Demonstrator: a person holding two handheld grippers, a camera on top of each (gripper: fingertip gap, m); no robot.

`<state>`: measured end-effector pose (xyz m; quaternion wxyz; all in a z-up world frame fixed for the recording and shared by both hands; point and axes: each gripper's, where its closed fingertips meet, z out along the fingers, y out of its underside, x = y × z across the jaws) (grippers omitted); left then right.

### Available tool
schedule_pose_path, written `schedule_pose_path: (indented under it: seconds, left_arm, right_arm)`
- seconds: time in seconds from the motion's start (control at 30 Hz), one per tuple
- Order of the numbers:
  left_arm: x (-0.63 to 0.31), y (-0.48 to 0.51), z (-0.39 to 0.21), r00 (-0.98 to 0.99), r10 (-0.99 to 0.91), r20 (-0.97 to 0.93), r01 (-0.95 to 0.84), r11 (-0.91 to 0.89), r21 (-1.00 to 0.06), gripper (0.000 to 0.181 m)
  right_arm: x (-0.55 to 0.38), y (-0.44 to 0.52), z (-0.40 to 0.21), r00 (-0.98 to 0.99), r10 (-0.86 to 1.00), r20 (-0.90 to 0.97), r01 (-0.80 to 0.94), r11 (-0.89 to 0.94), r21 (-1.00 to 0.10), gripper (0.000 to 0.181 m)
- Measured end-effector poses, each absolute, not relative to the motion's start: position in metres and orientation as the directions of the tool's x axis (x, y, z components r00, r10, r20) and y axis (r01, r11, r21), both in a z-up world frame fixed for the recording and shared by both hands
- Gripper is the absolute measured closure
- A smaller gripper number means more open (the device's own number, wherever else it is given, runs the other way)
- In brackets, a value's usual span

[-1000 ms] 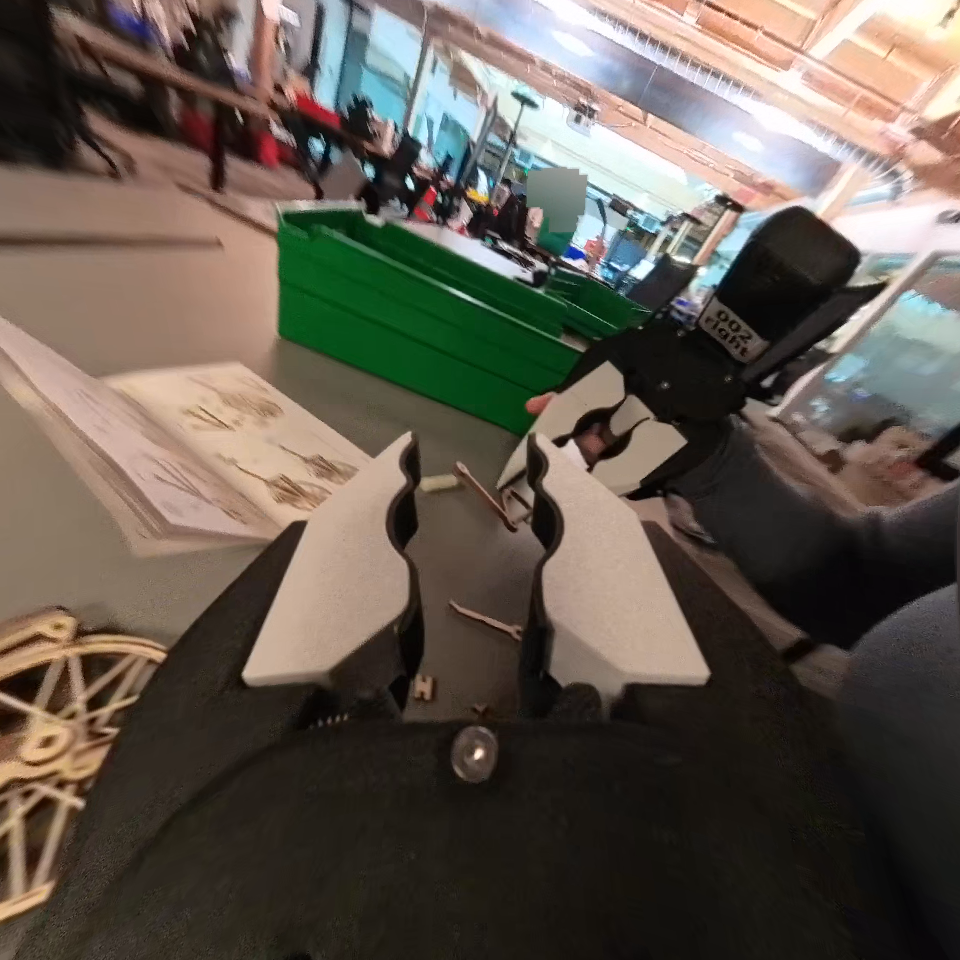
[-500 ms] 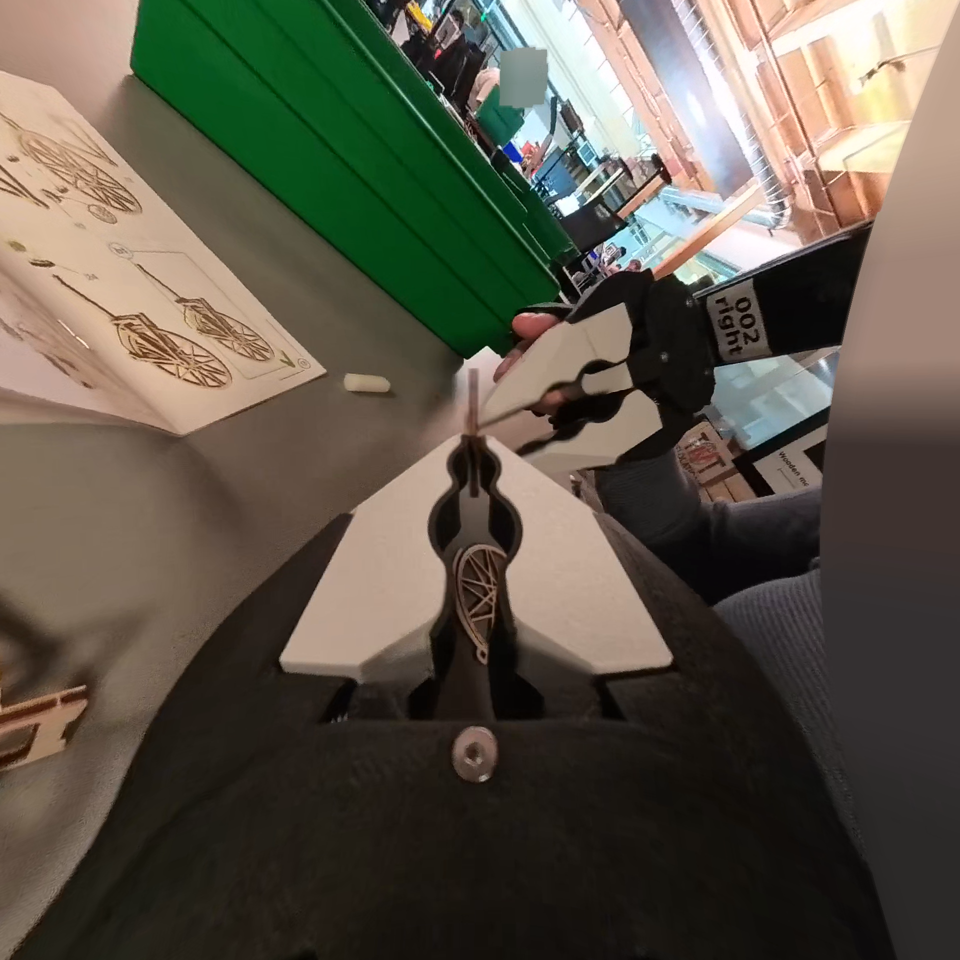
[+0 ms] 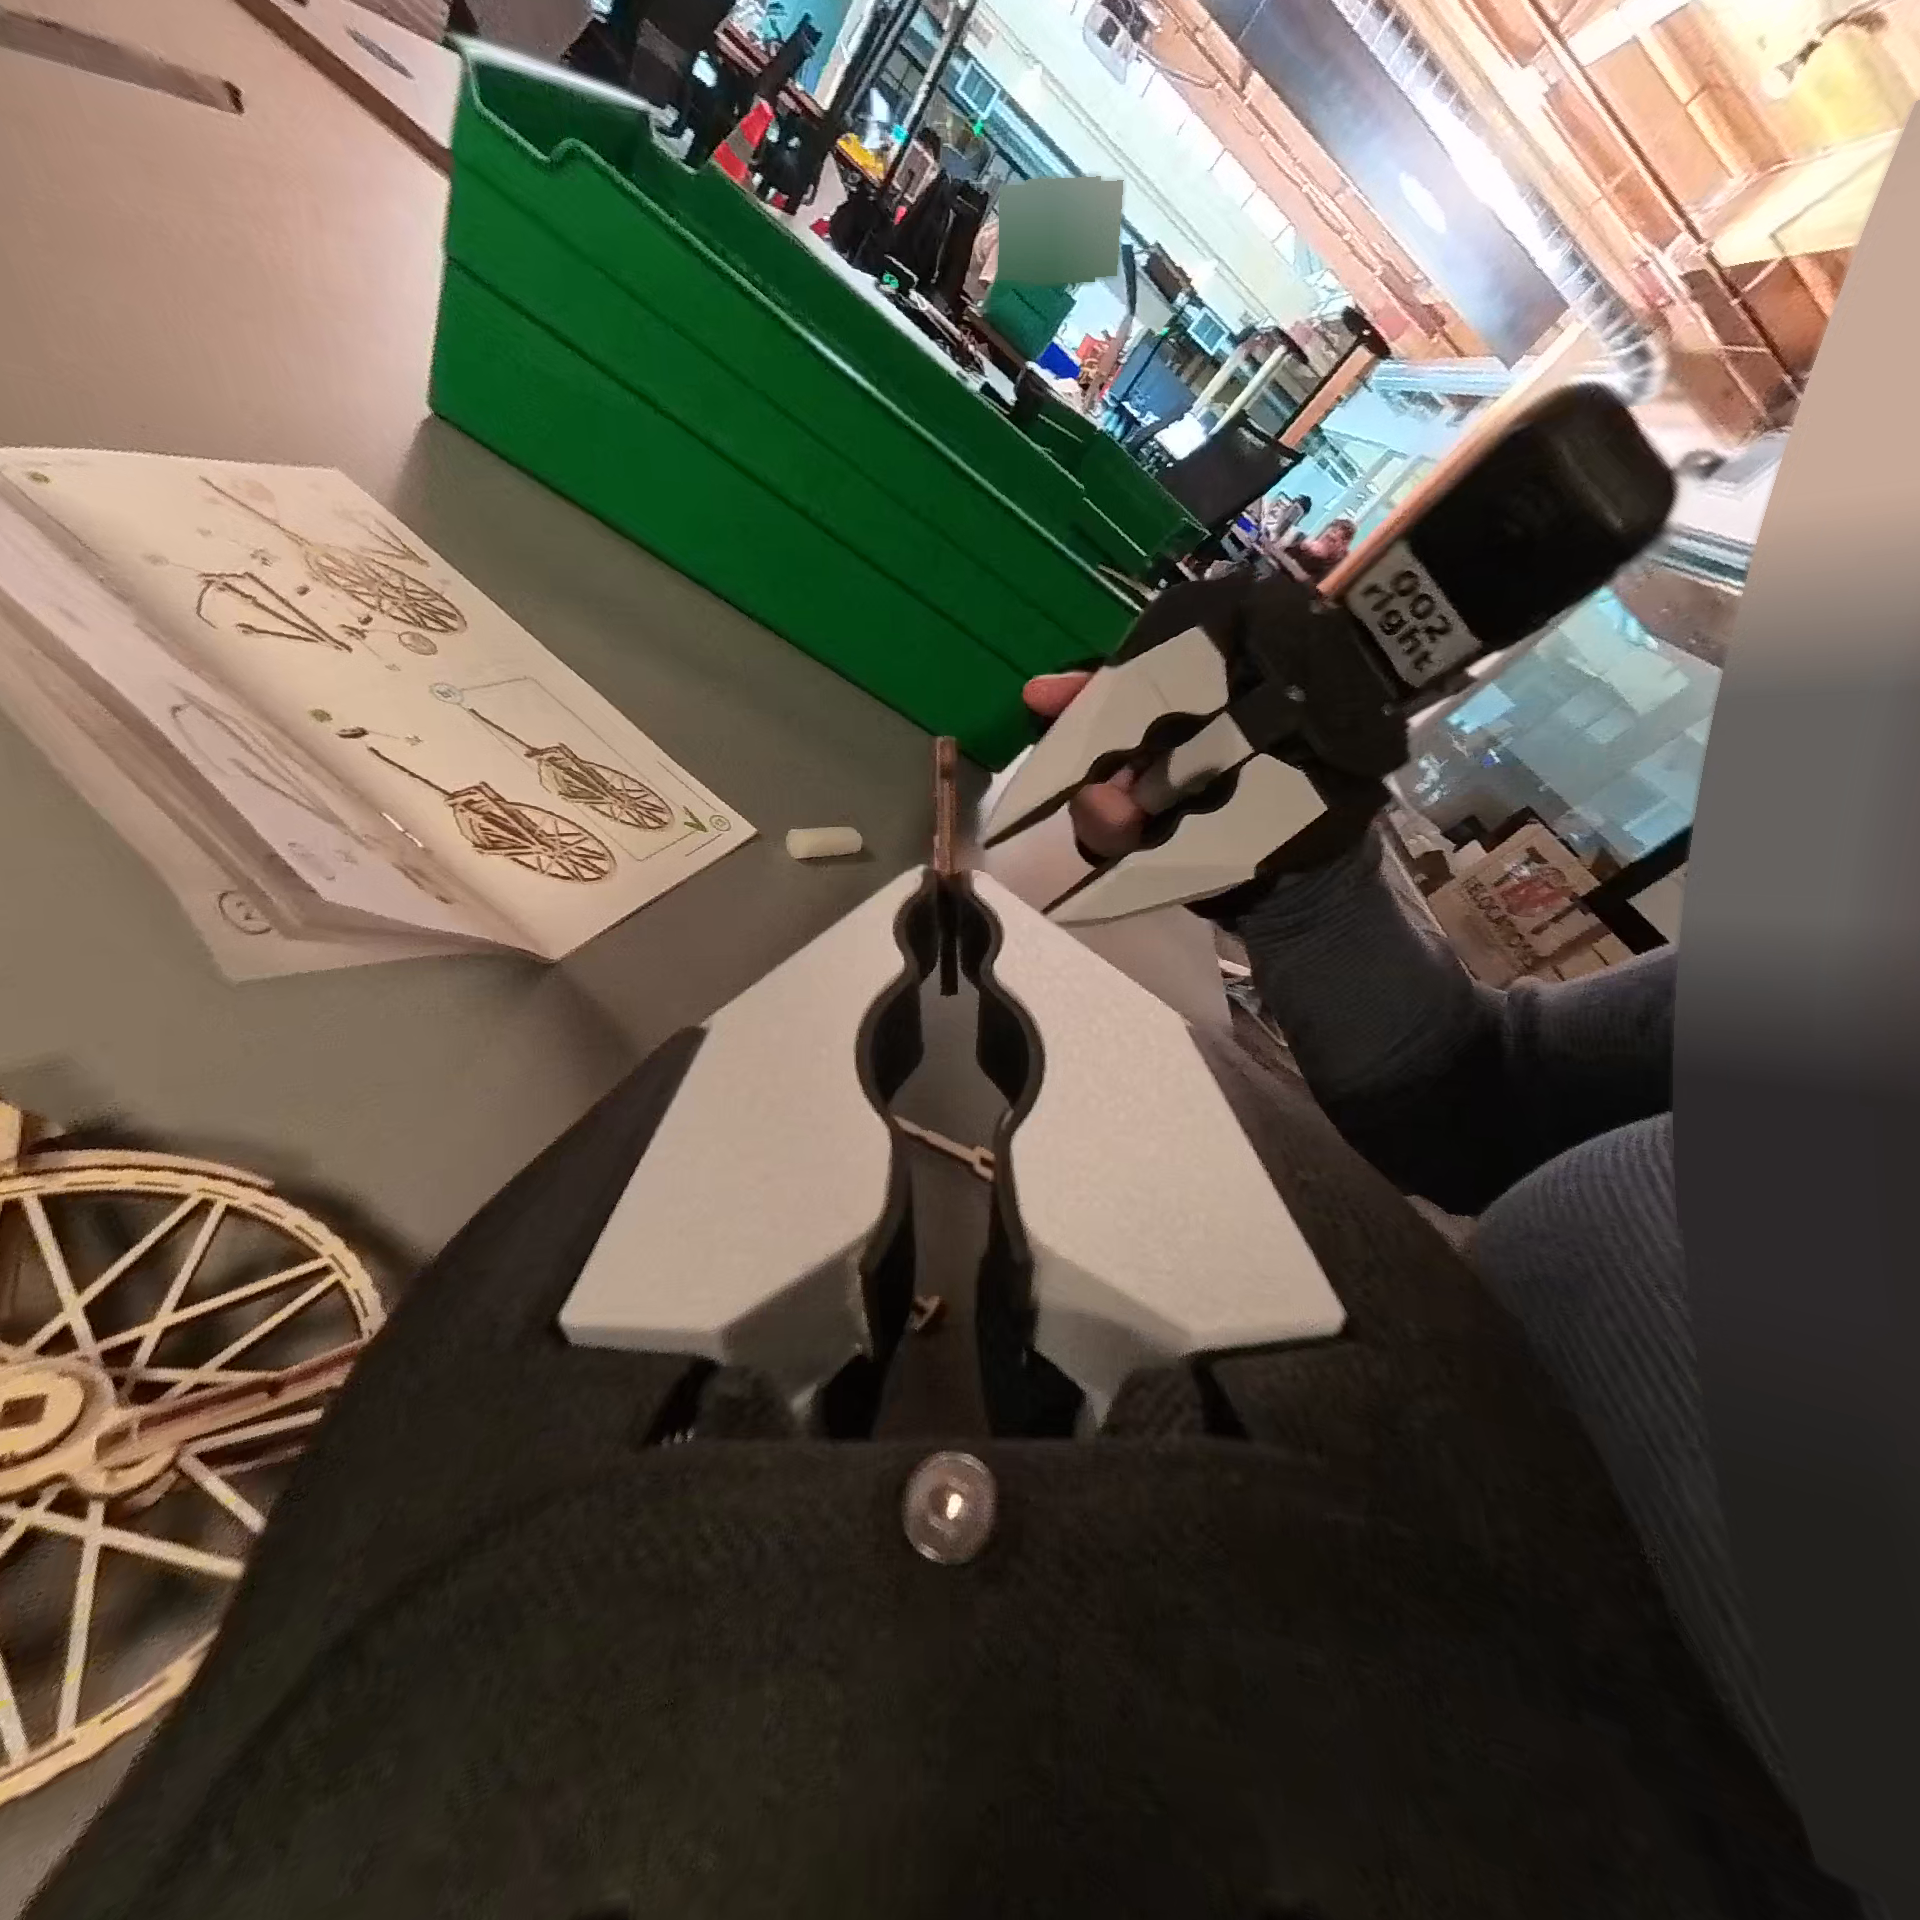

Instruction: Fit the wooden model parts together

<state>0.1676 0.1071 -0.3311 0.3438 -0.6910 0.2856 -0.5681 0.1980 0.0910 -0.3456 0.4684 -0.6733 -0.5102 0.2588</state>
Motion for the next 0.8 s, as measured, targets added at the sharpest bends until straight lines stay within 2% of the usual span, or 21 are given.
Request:
schedule_pose_path:
  seconds: [0.4, 0.8]
  left_arm:
    - [0.172, 0.091, -0.320, 0.053, -0.823, 0.565, -0.020, -0.567, -0.824, 0.180]
    - [0.168, 0.087, -0.306, -0.045, -0.799, 0.599, 0.030, -0.601, -0.799, 0.180]
  right_arm:
    - [0.184, 0.084, -0.330, 0.264, 0.943, -0.204, 0.225, -0.266, -0.937, 0.166]
    - [0.173, 0.079, -0.323, 0.187, 0.904, -0.385, 0.109, -0.409, -0.906, 0.180]
